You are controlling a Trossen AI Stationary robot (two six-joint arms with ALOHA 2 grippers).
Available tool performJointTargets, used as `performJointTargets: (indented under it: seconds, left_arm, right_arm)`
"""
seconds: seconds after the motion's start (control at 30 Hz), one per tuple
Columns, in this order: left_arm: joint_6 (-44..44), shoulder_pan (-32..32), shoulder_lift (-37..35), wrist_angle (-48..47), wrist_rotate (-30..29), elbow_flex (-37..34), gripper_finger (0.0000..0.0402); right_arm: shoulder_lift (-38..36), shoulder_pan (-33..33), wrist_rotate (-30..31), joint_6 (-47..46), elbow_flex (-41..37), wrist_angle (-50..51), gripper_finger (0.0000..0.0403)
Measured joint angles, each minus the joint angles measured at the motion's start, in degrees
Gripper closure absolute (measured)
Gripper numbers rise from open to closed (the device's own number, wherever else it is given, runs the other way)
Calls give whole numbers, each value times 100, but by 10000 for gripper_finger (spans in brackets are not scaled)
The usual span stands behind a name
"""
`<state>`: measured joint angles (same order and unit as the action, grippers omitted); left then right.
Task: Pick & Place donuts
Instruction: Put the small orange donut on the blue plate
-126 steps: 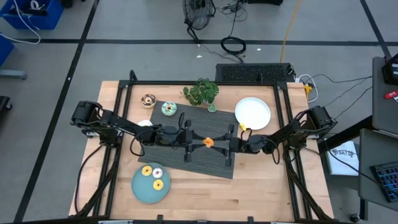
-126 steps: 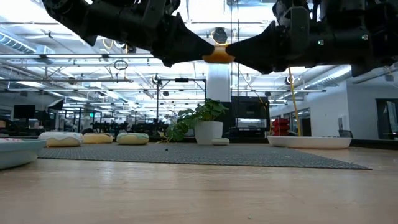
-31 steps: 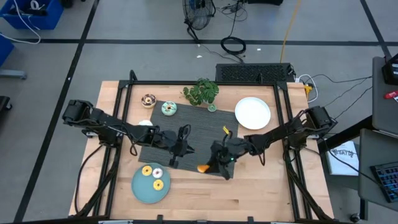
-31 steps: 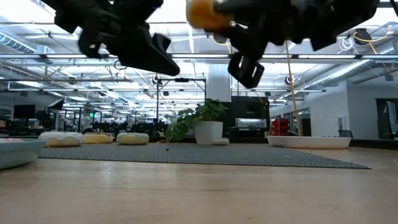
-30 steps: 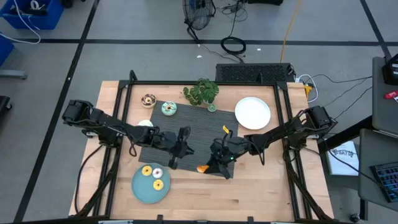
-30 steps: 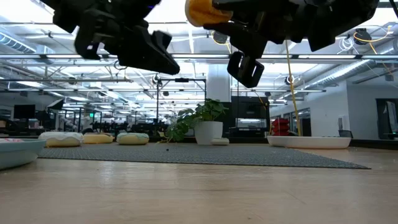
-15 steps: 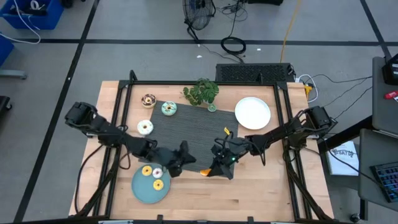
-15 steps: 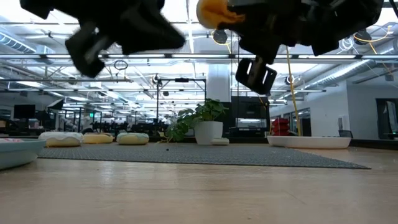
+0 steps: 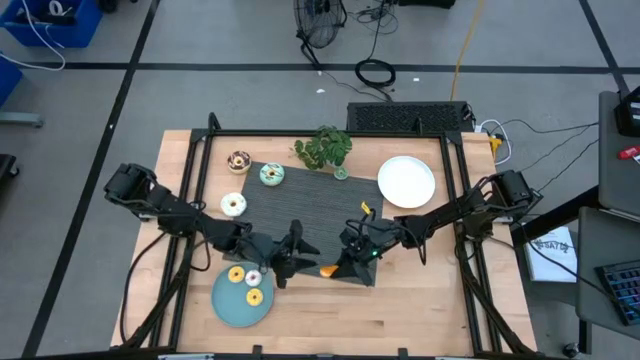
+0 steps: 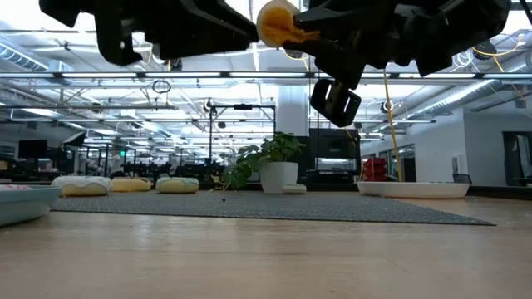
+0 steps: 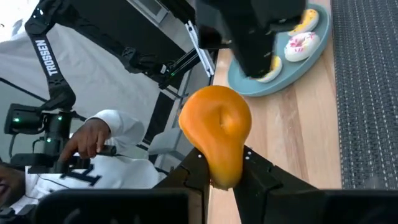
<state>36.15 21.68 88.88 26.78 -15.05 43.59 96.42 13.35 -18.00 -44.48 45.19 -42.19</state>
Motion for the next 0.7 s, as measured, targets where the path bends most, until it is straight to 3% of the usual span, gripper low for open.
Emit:
performJointTargets:
  seconds: [0.13,0.47,0.7]
  left_arm:
    - [-49,12,44,169,762,0,197]
    - [-29,-209,800,800,607,150,198]
    - [107,-238,786,1074,610,155,215]
  right_arm:
    - [0,-52,0,19,0,-1,360]
    - [0,-136,13,61,0,-92,360]
    - [0,-134,-14,202,0,-69,360]
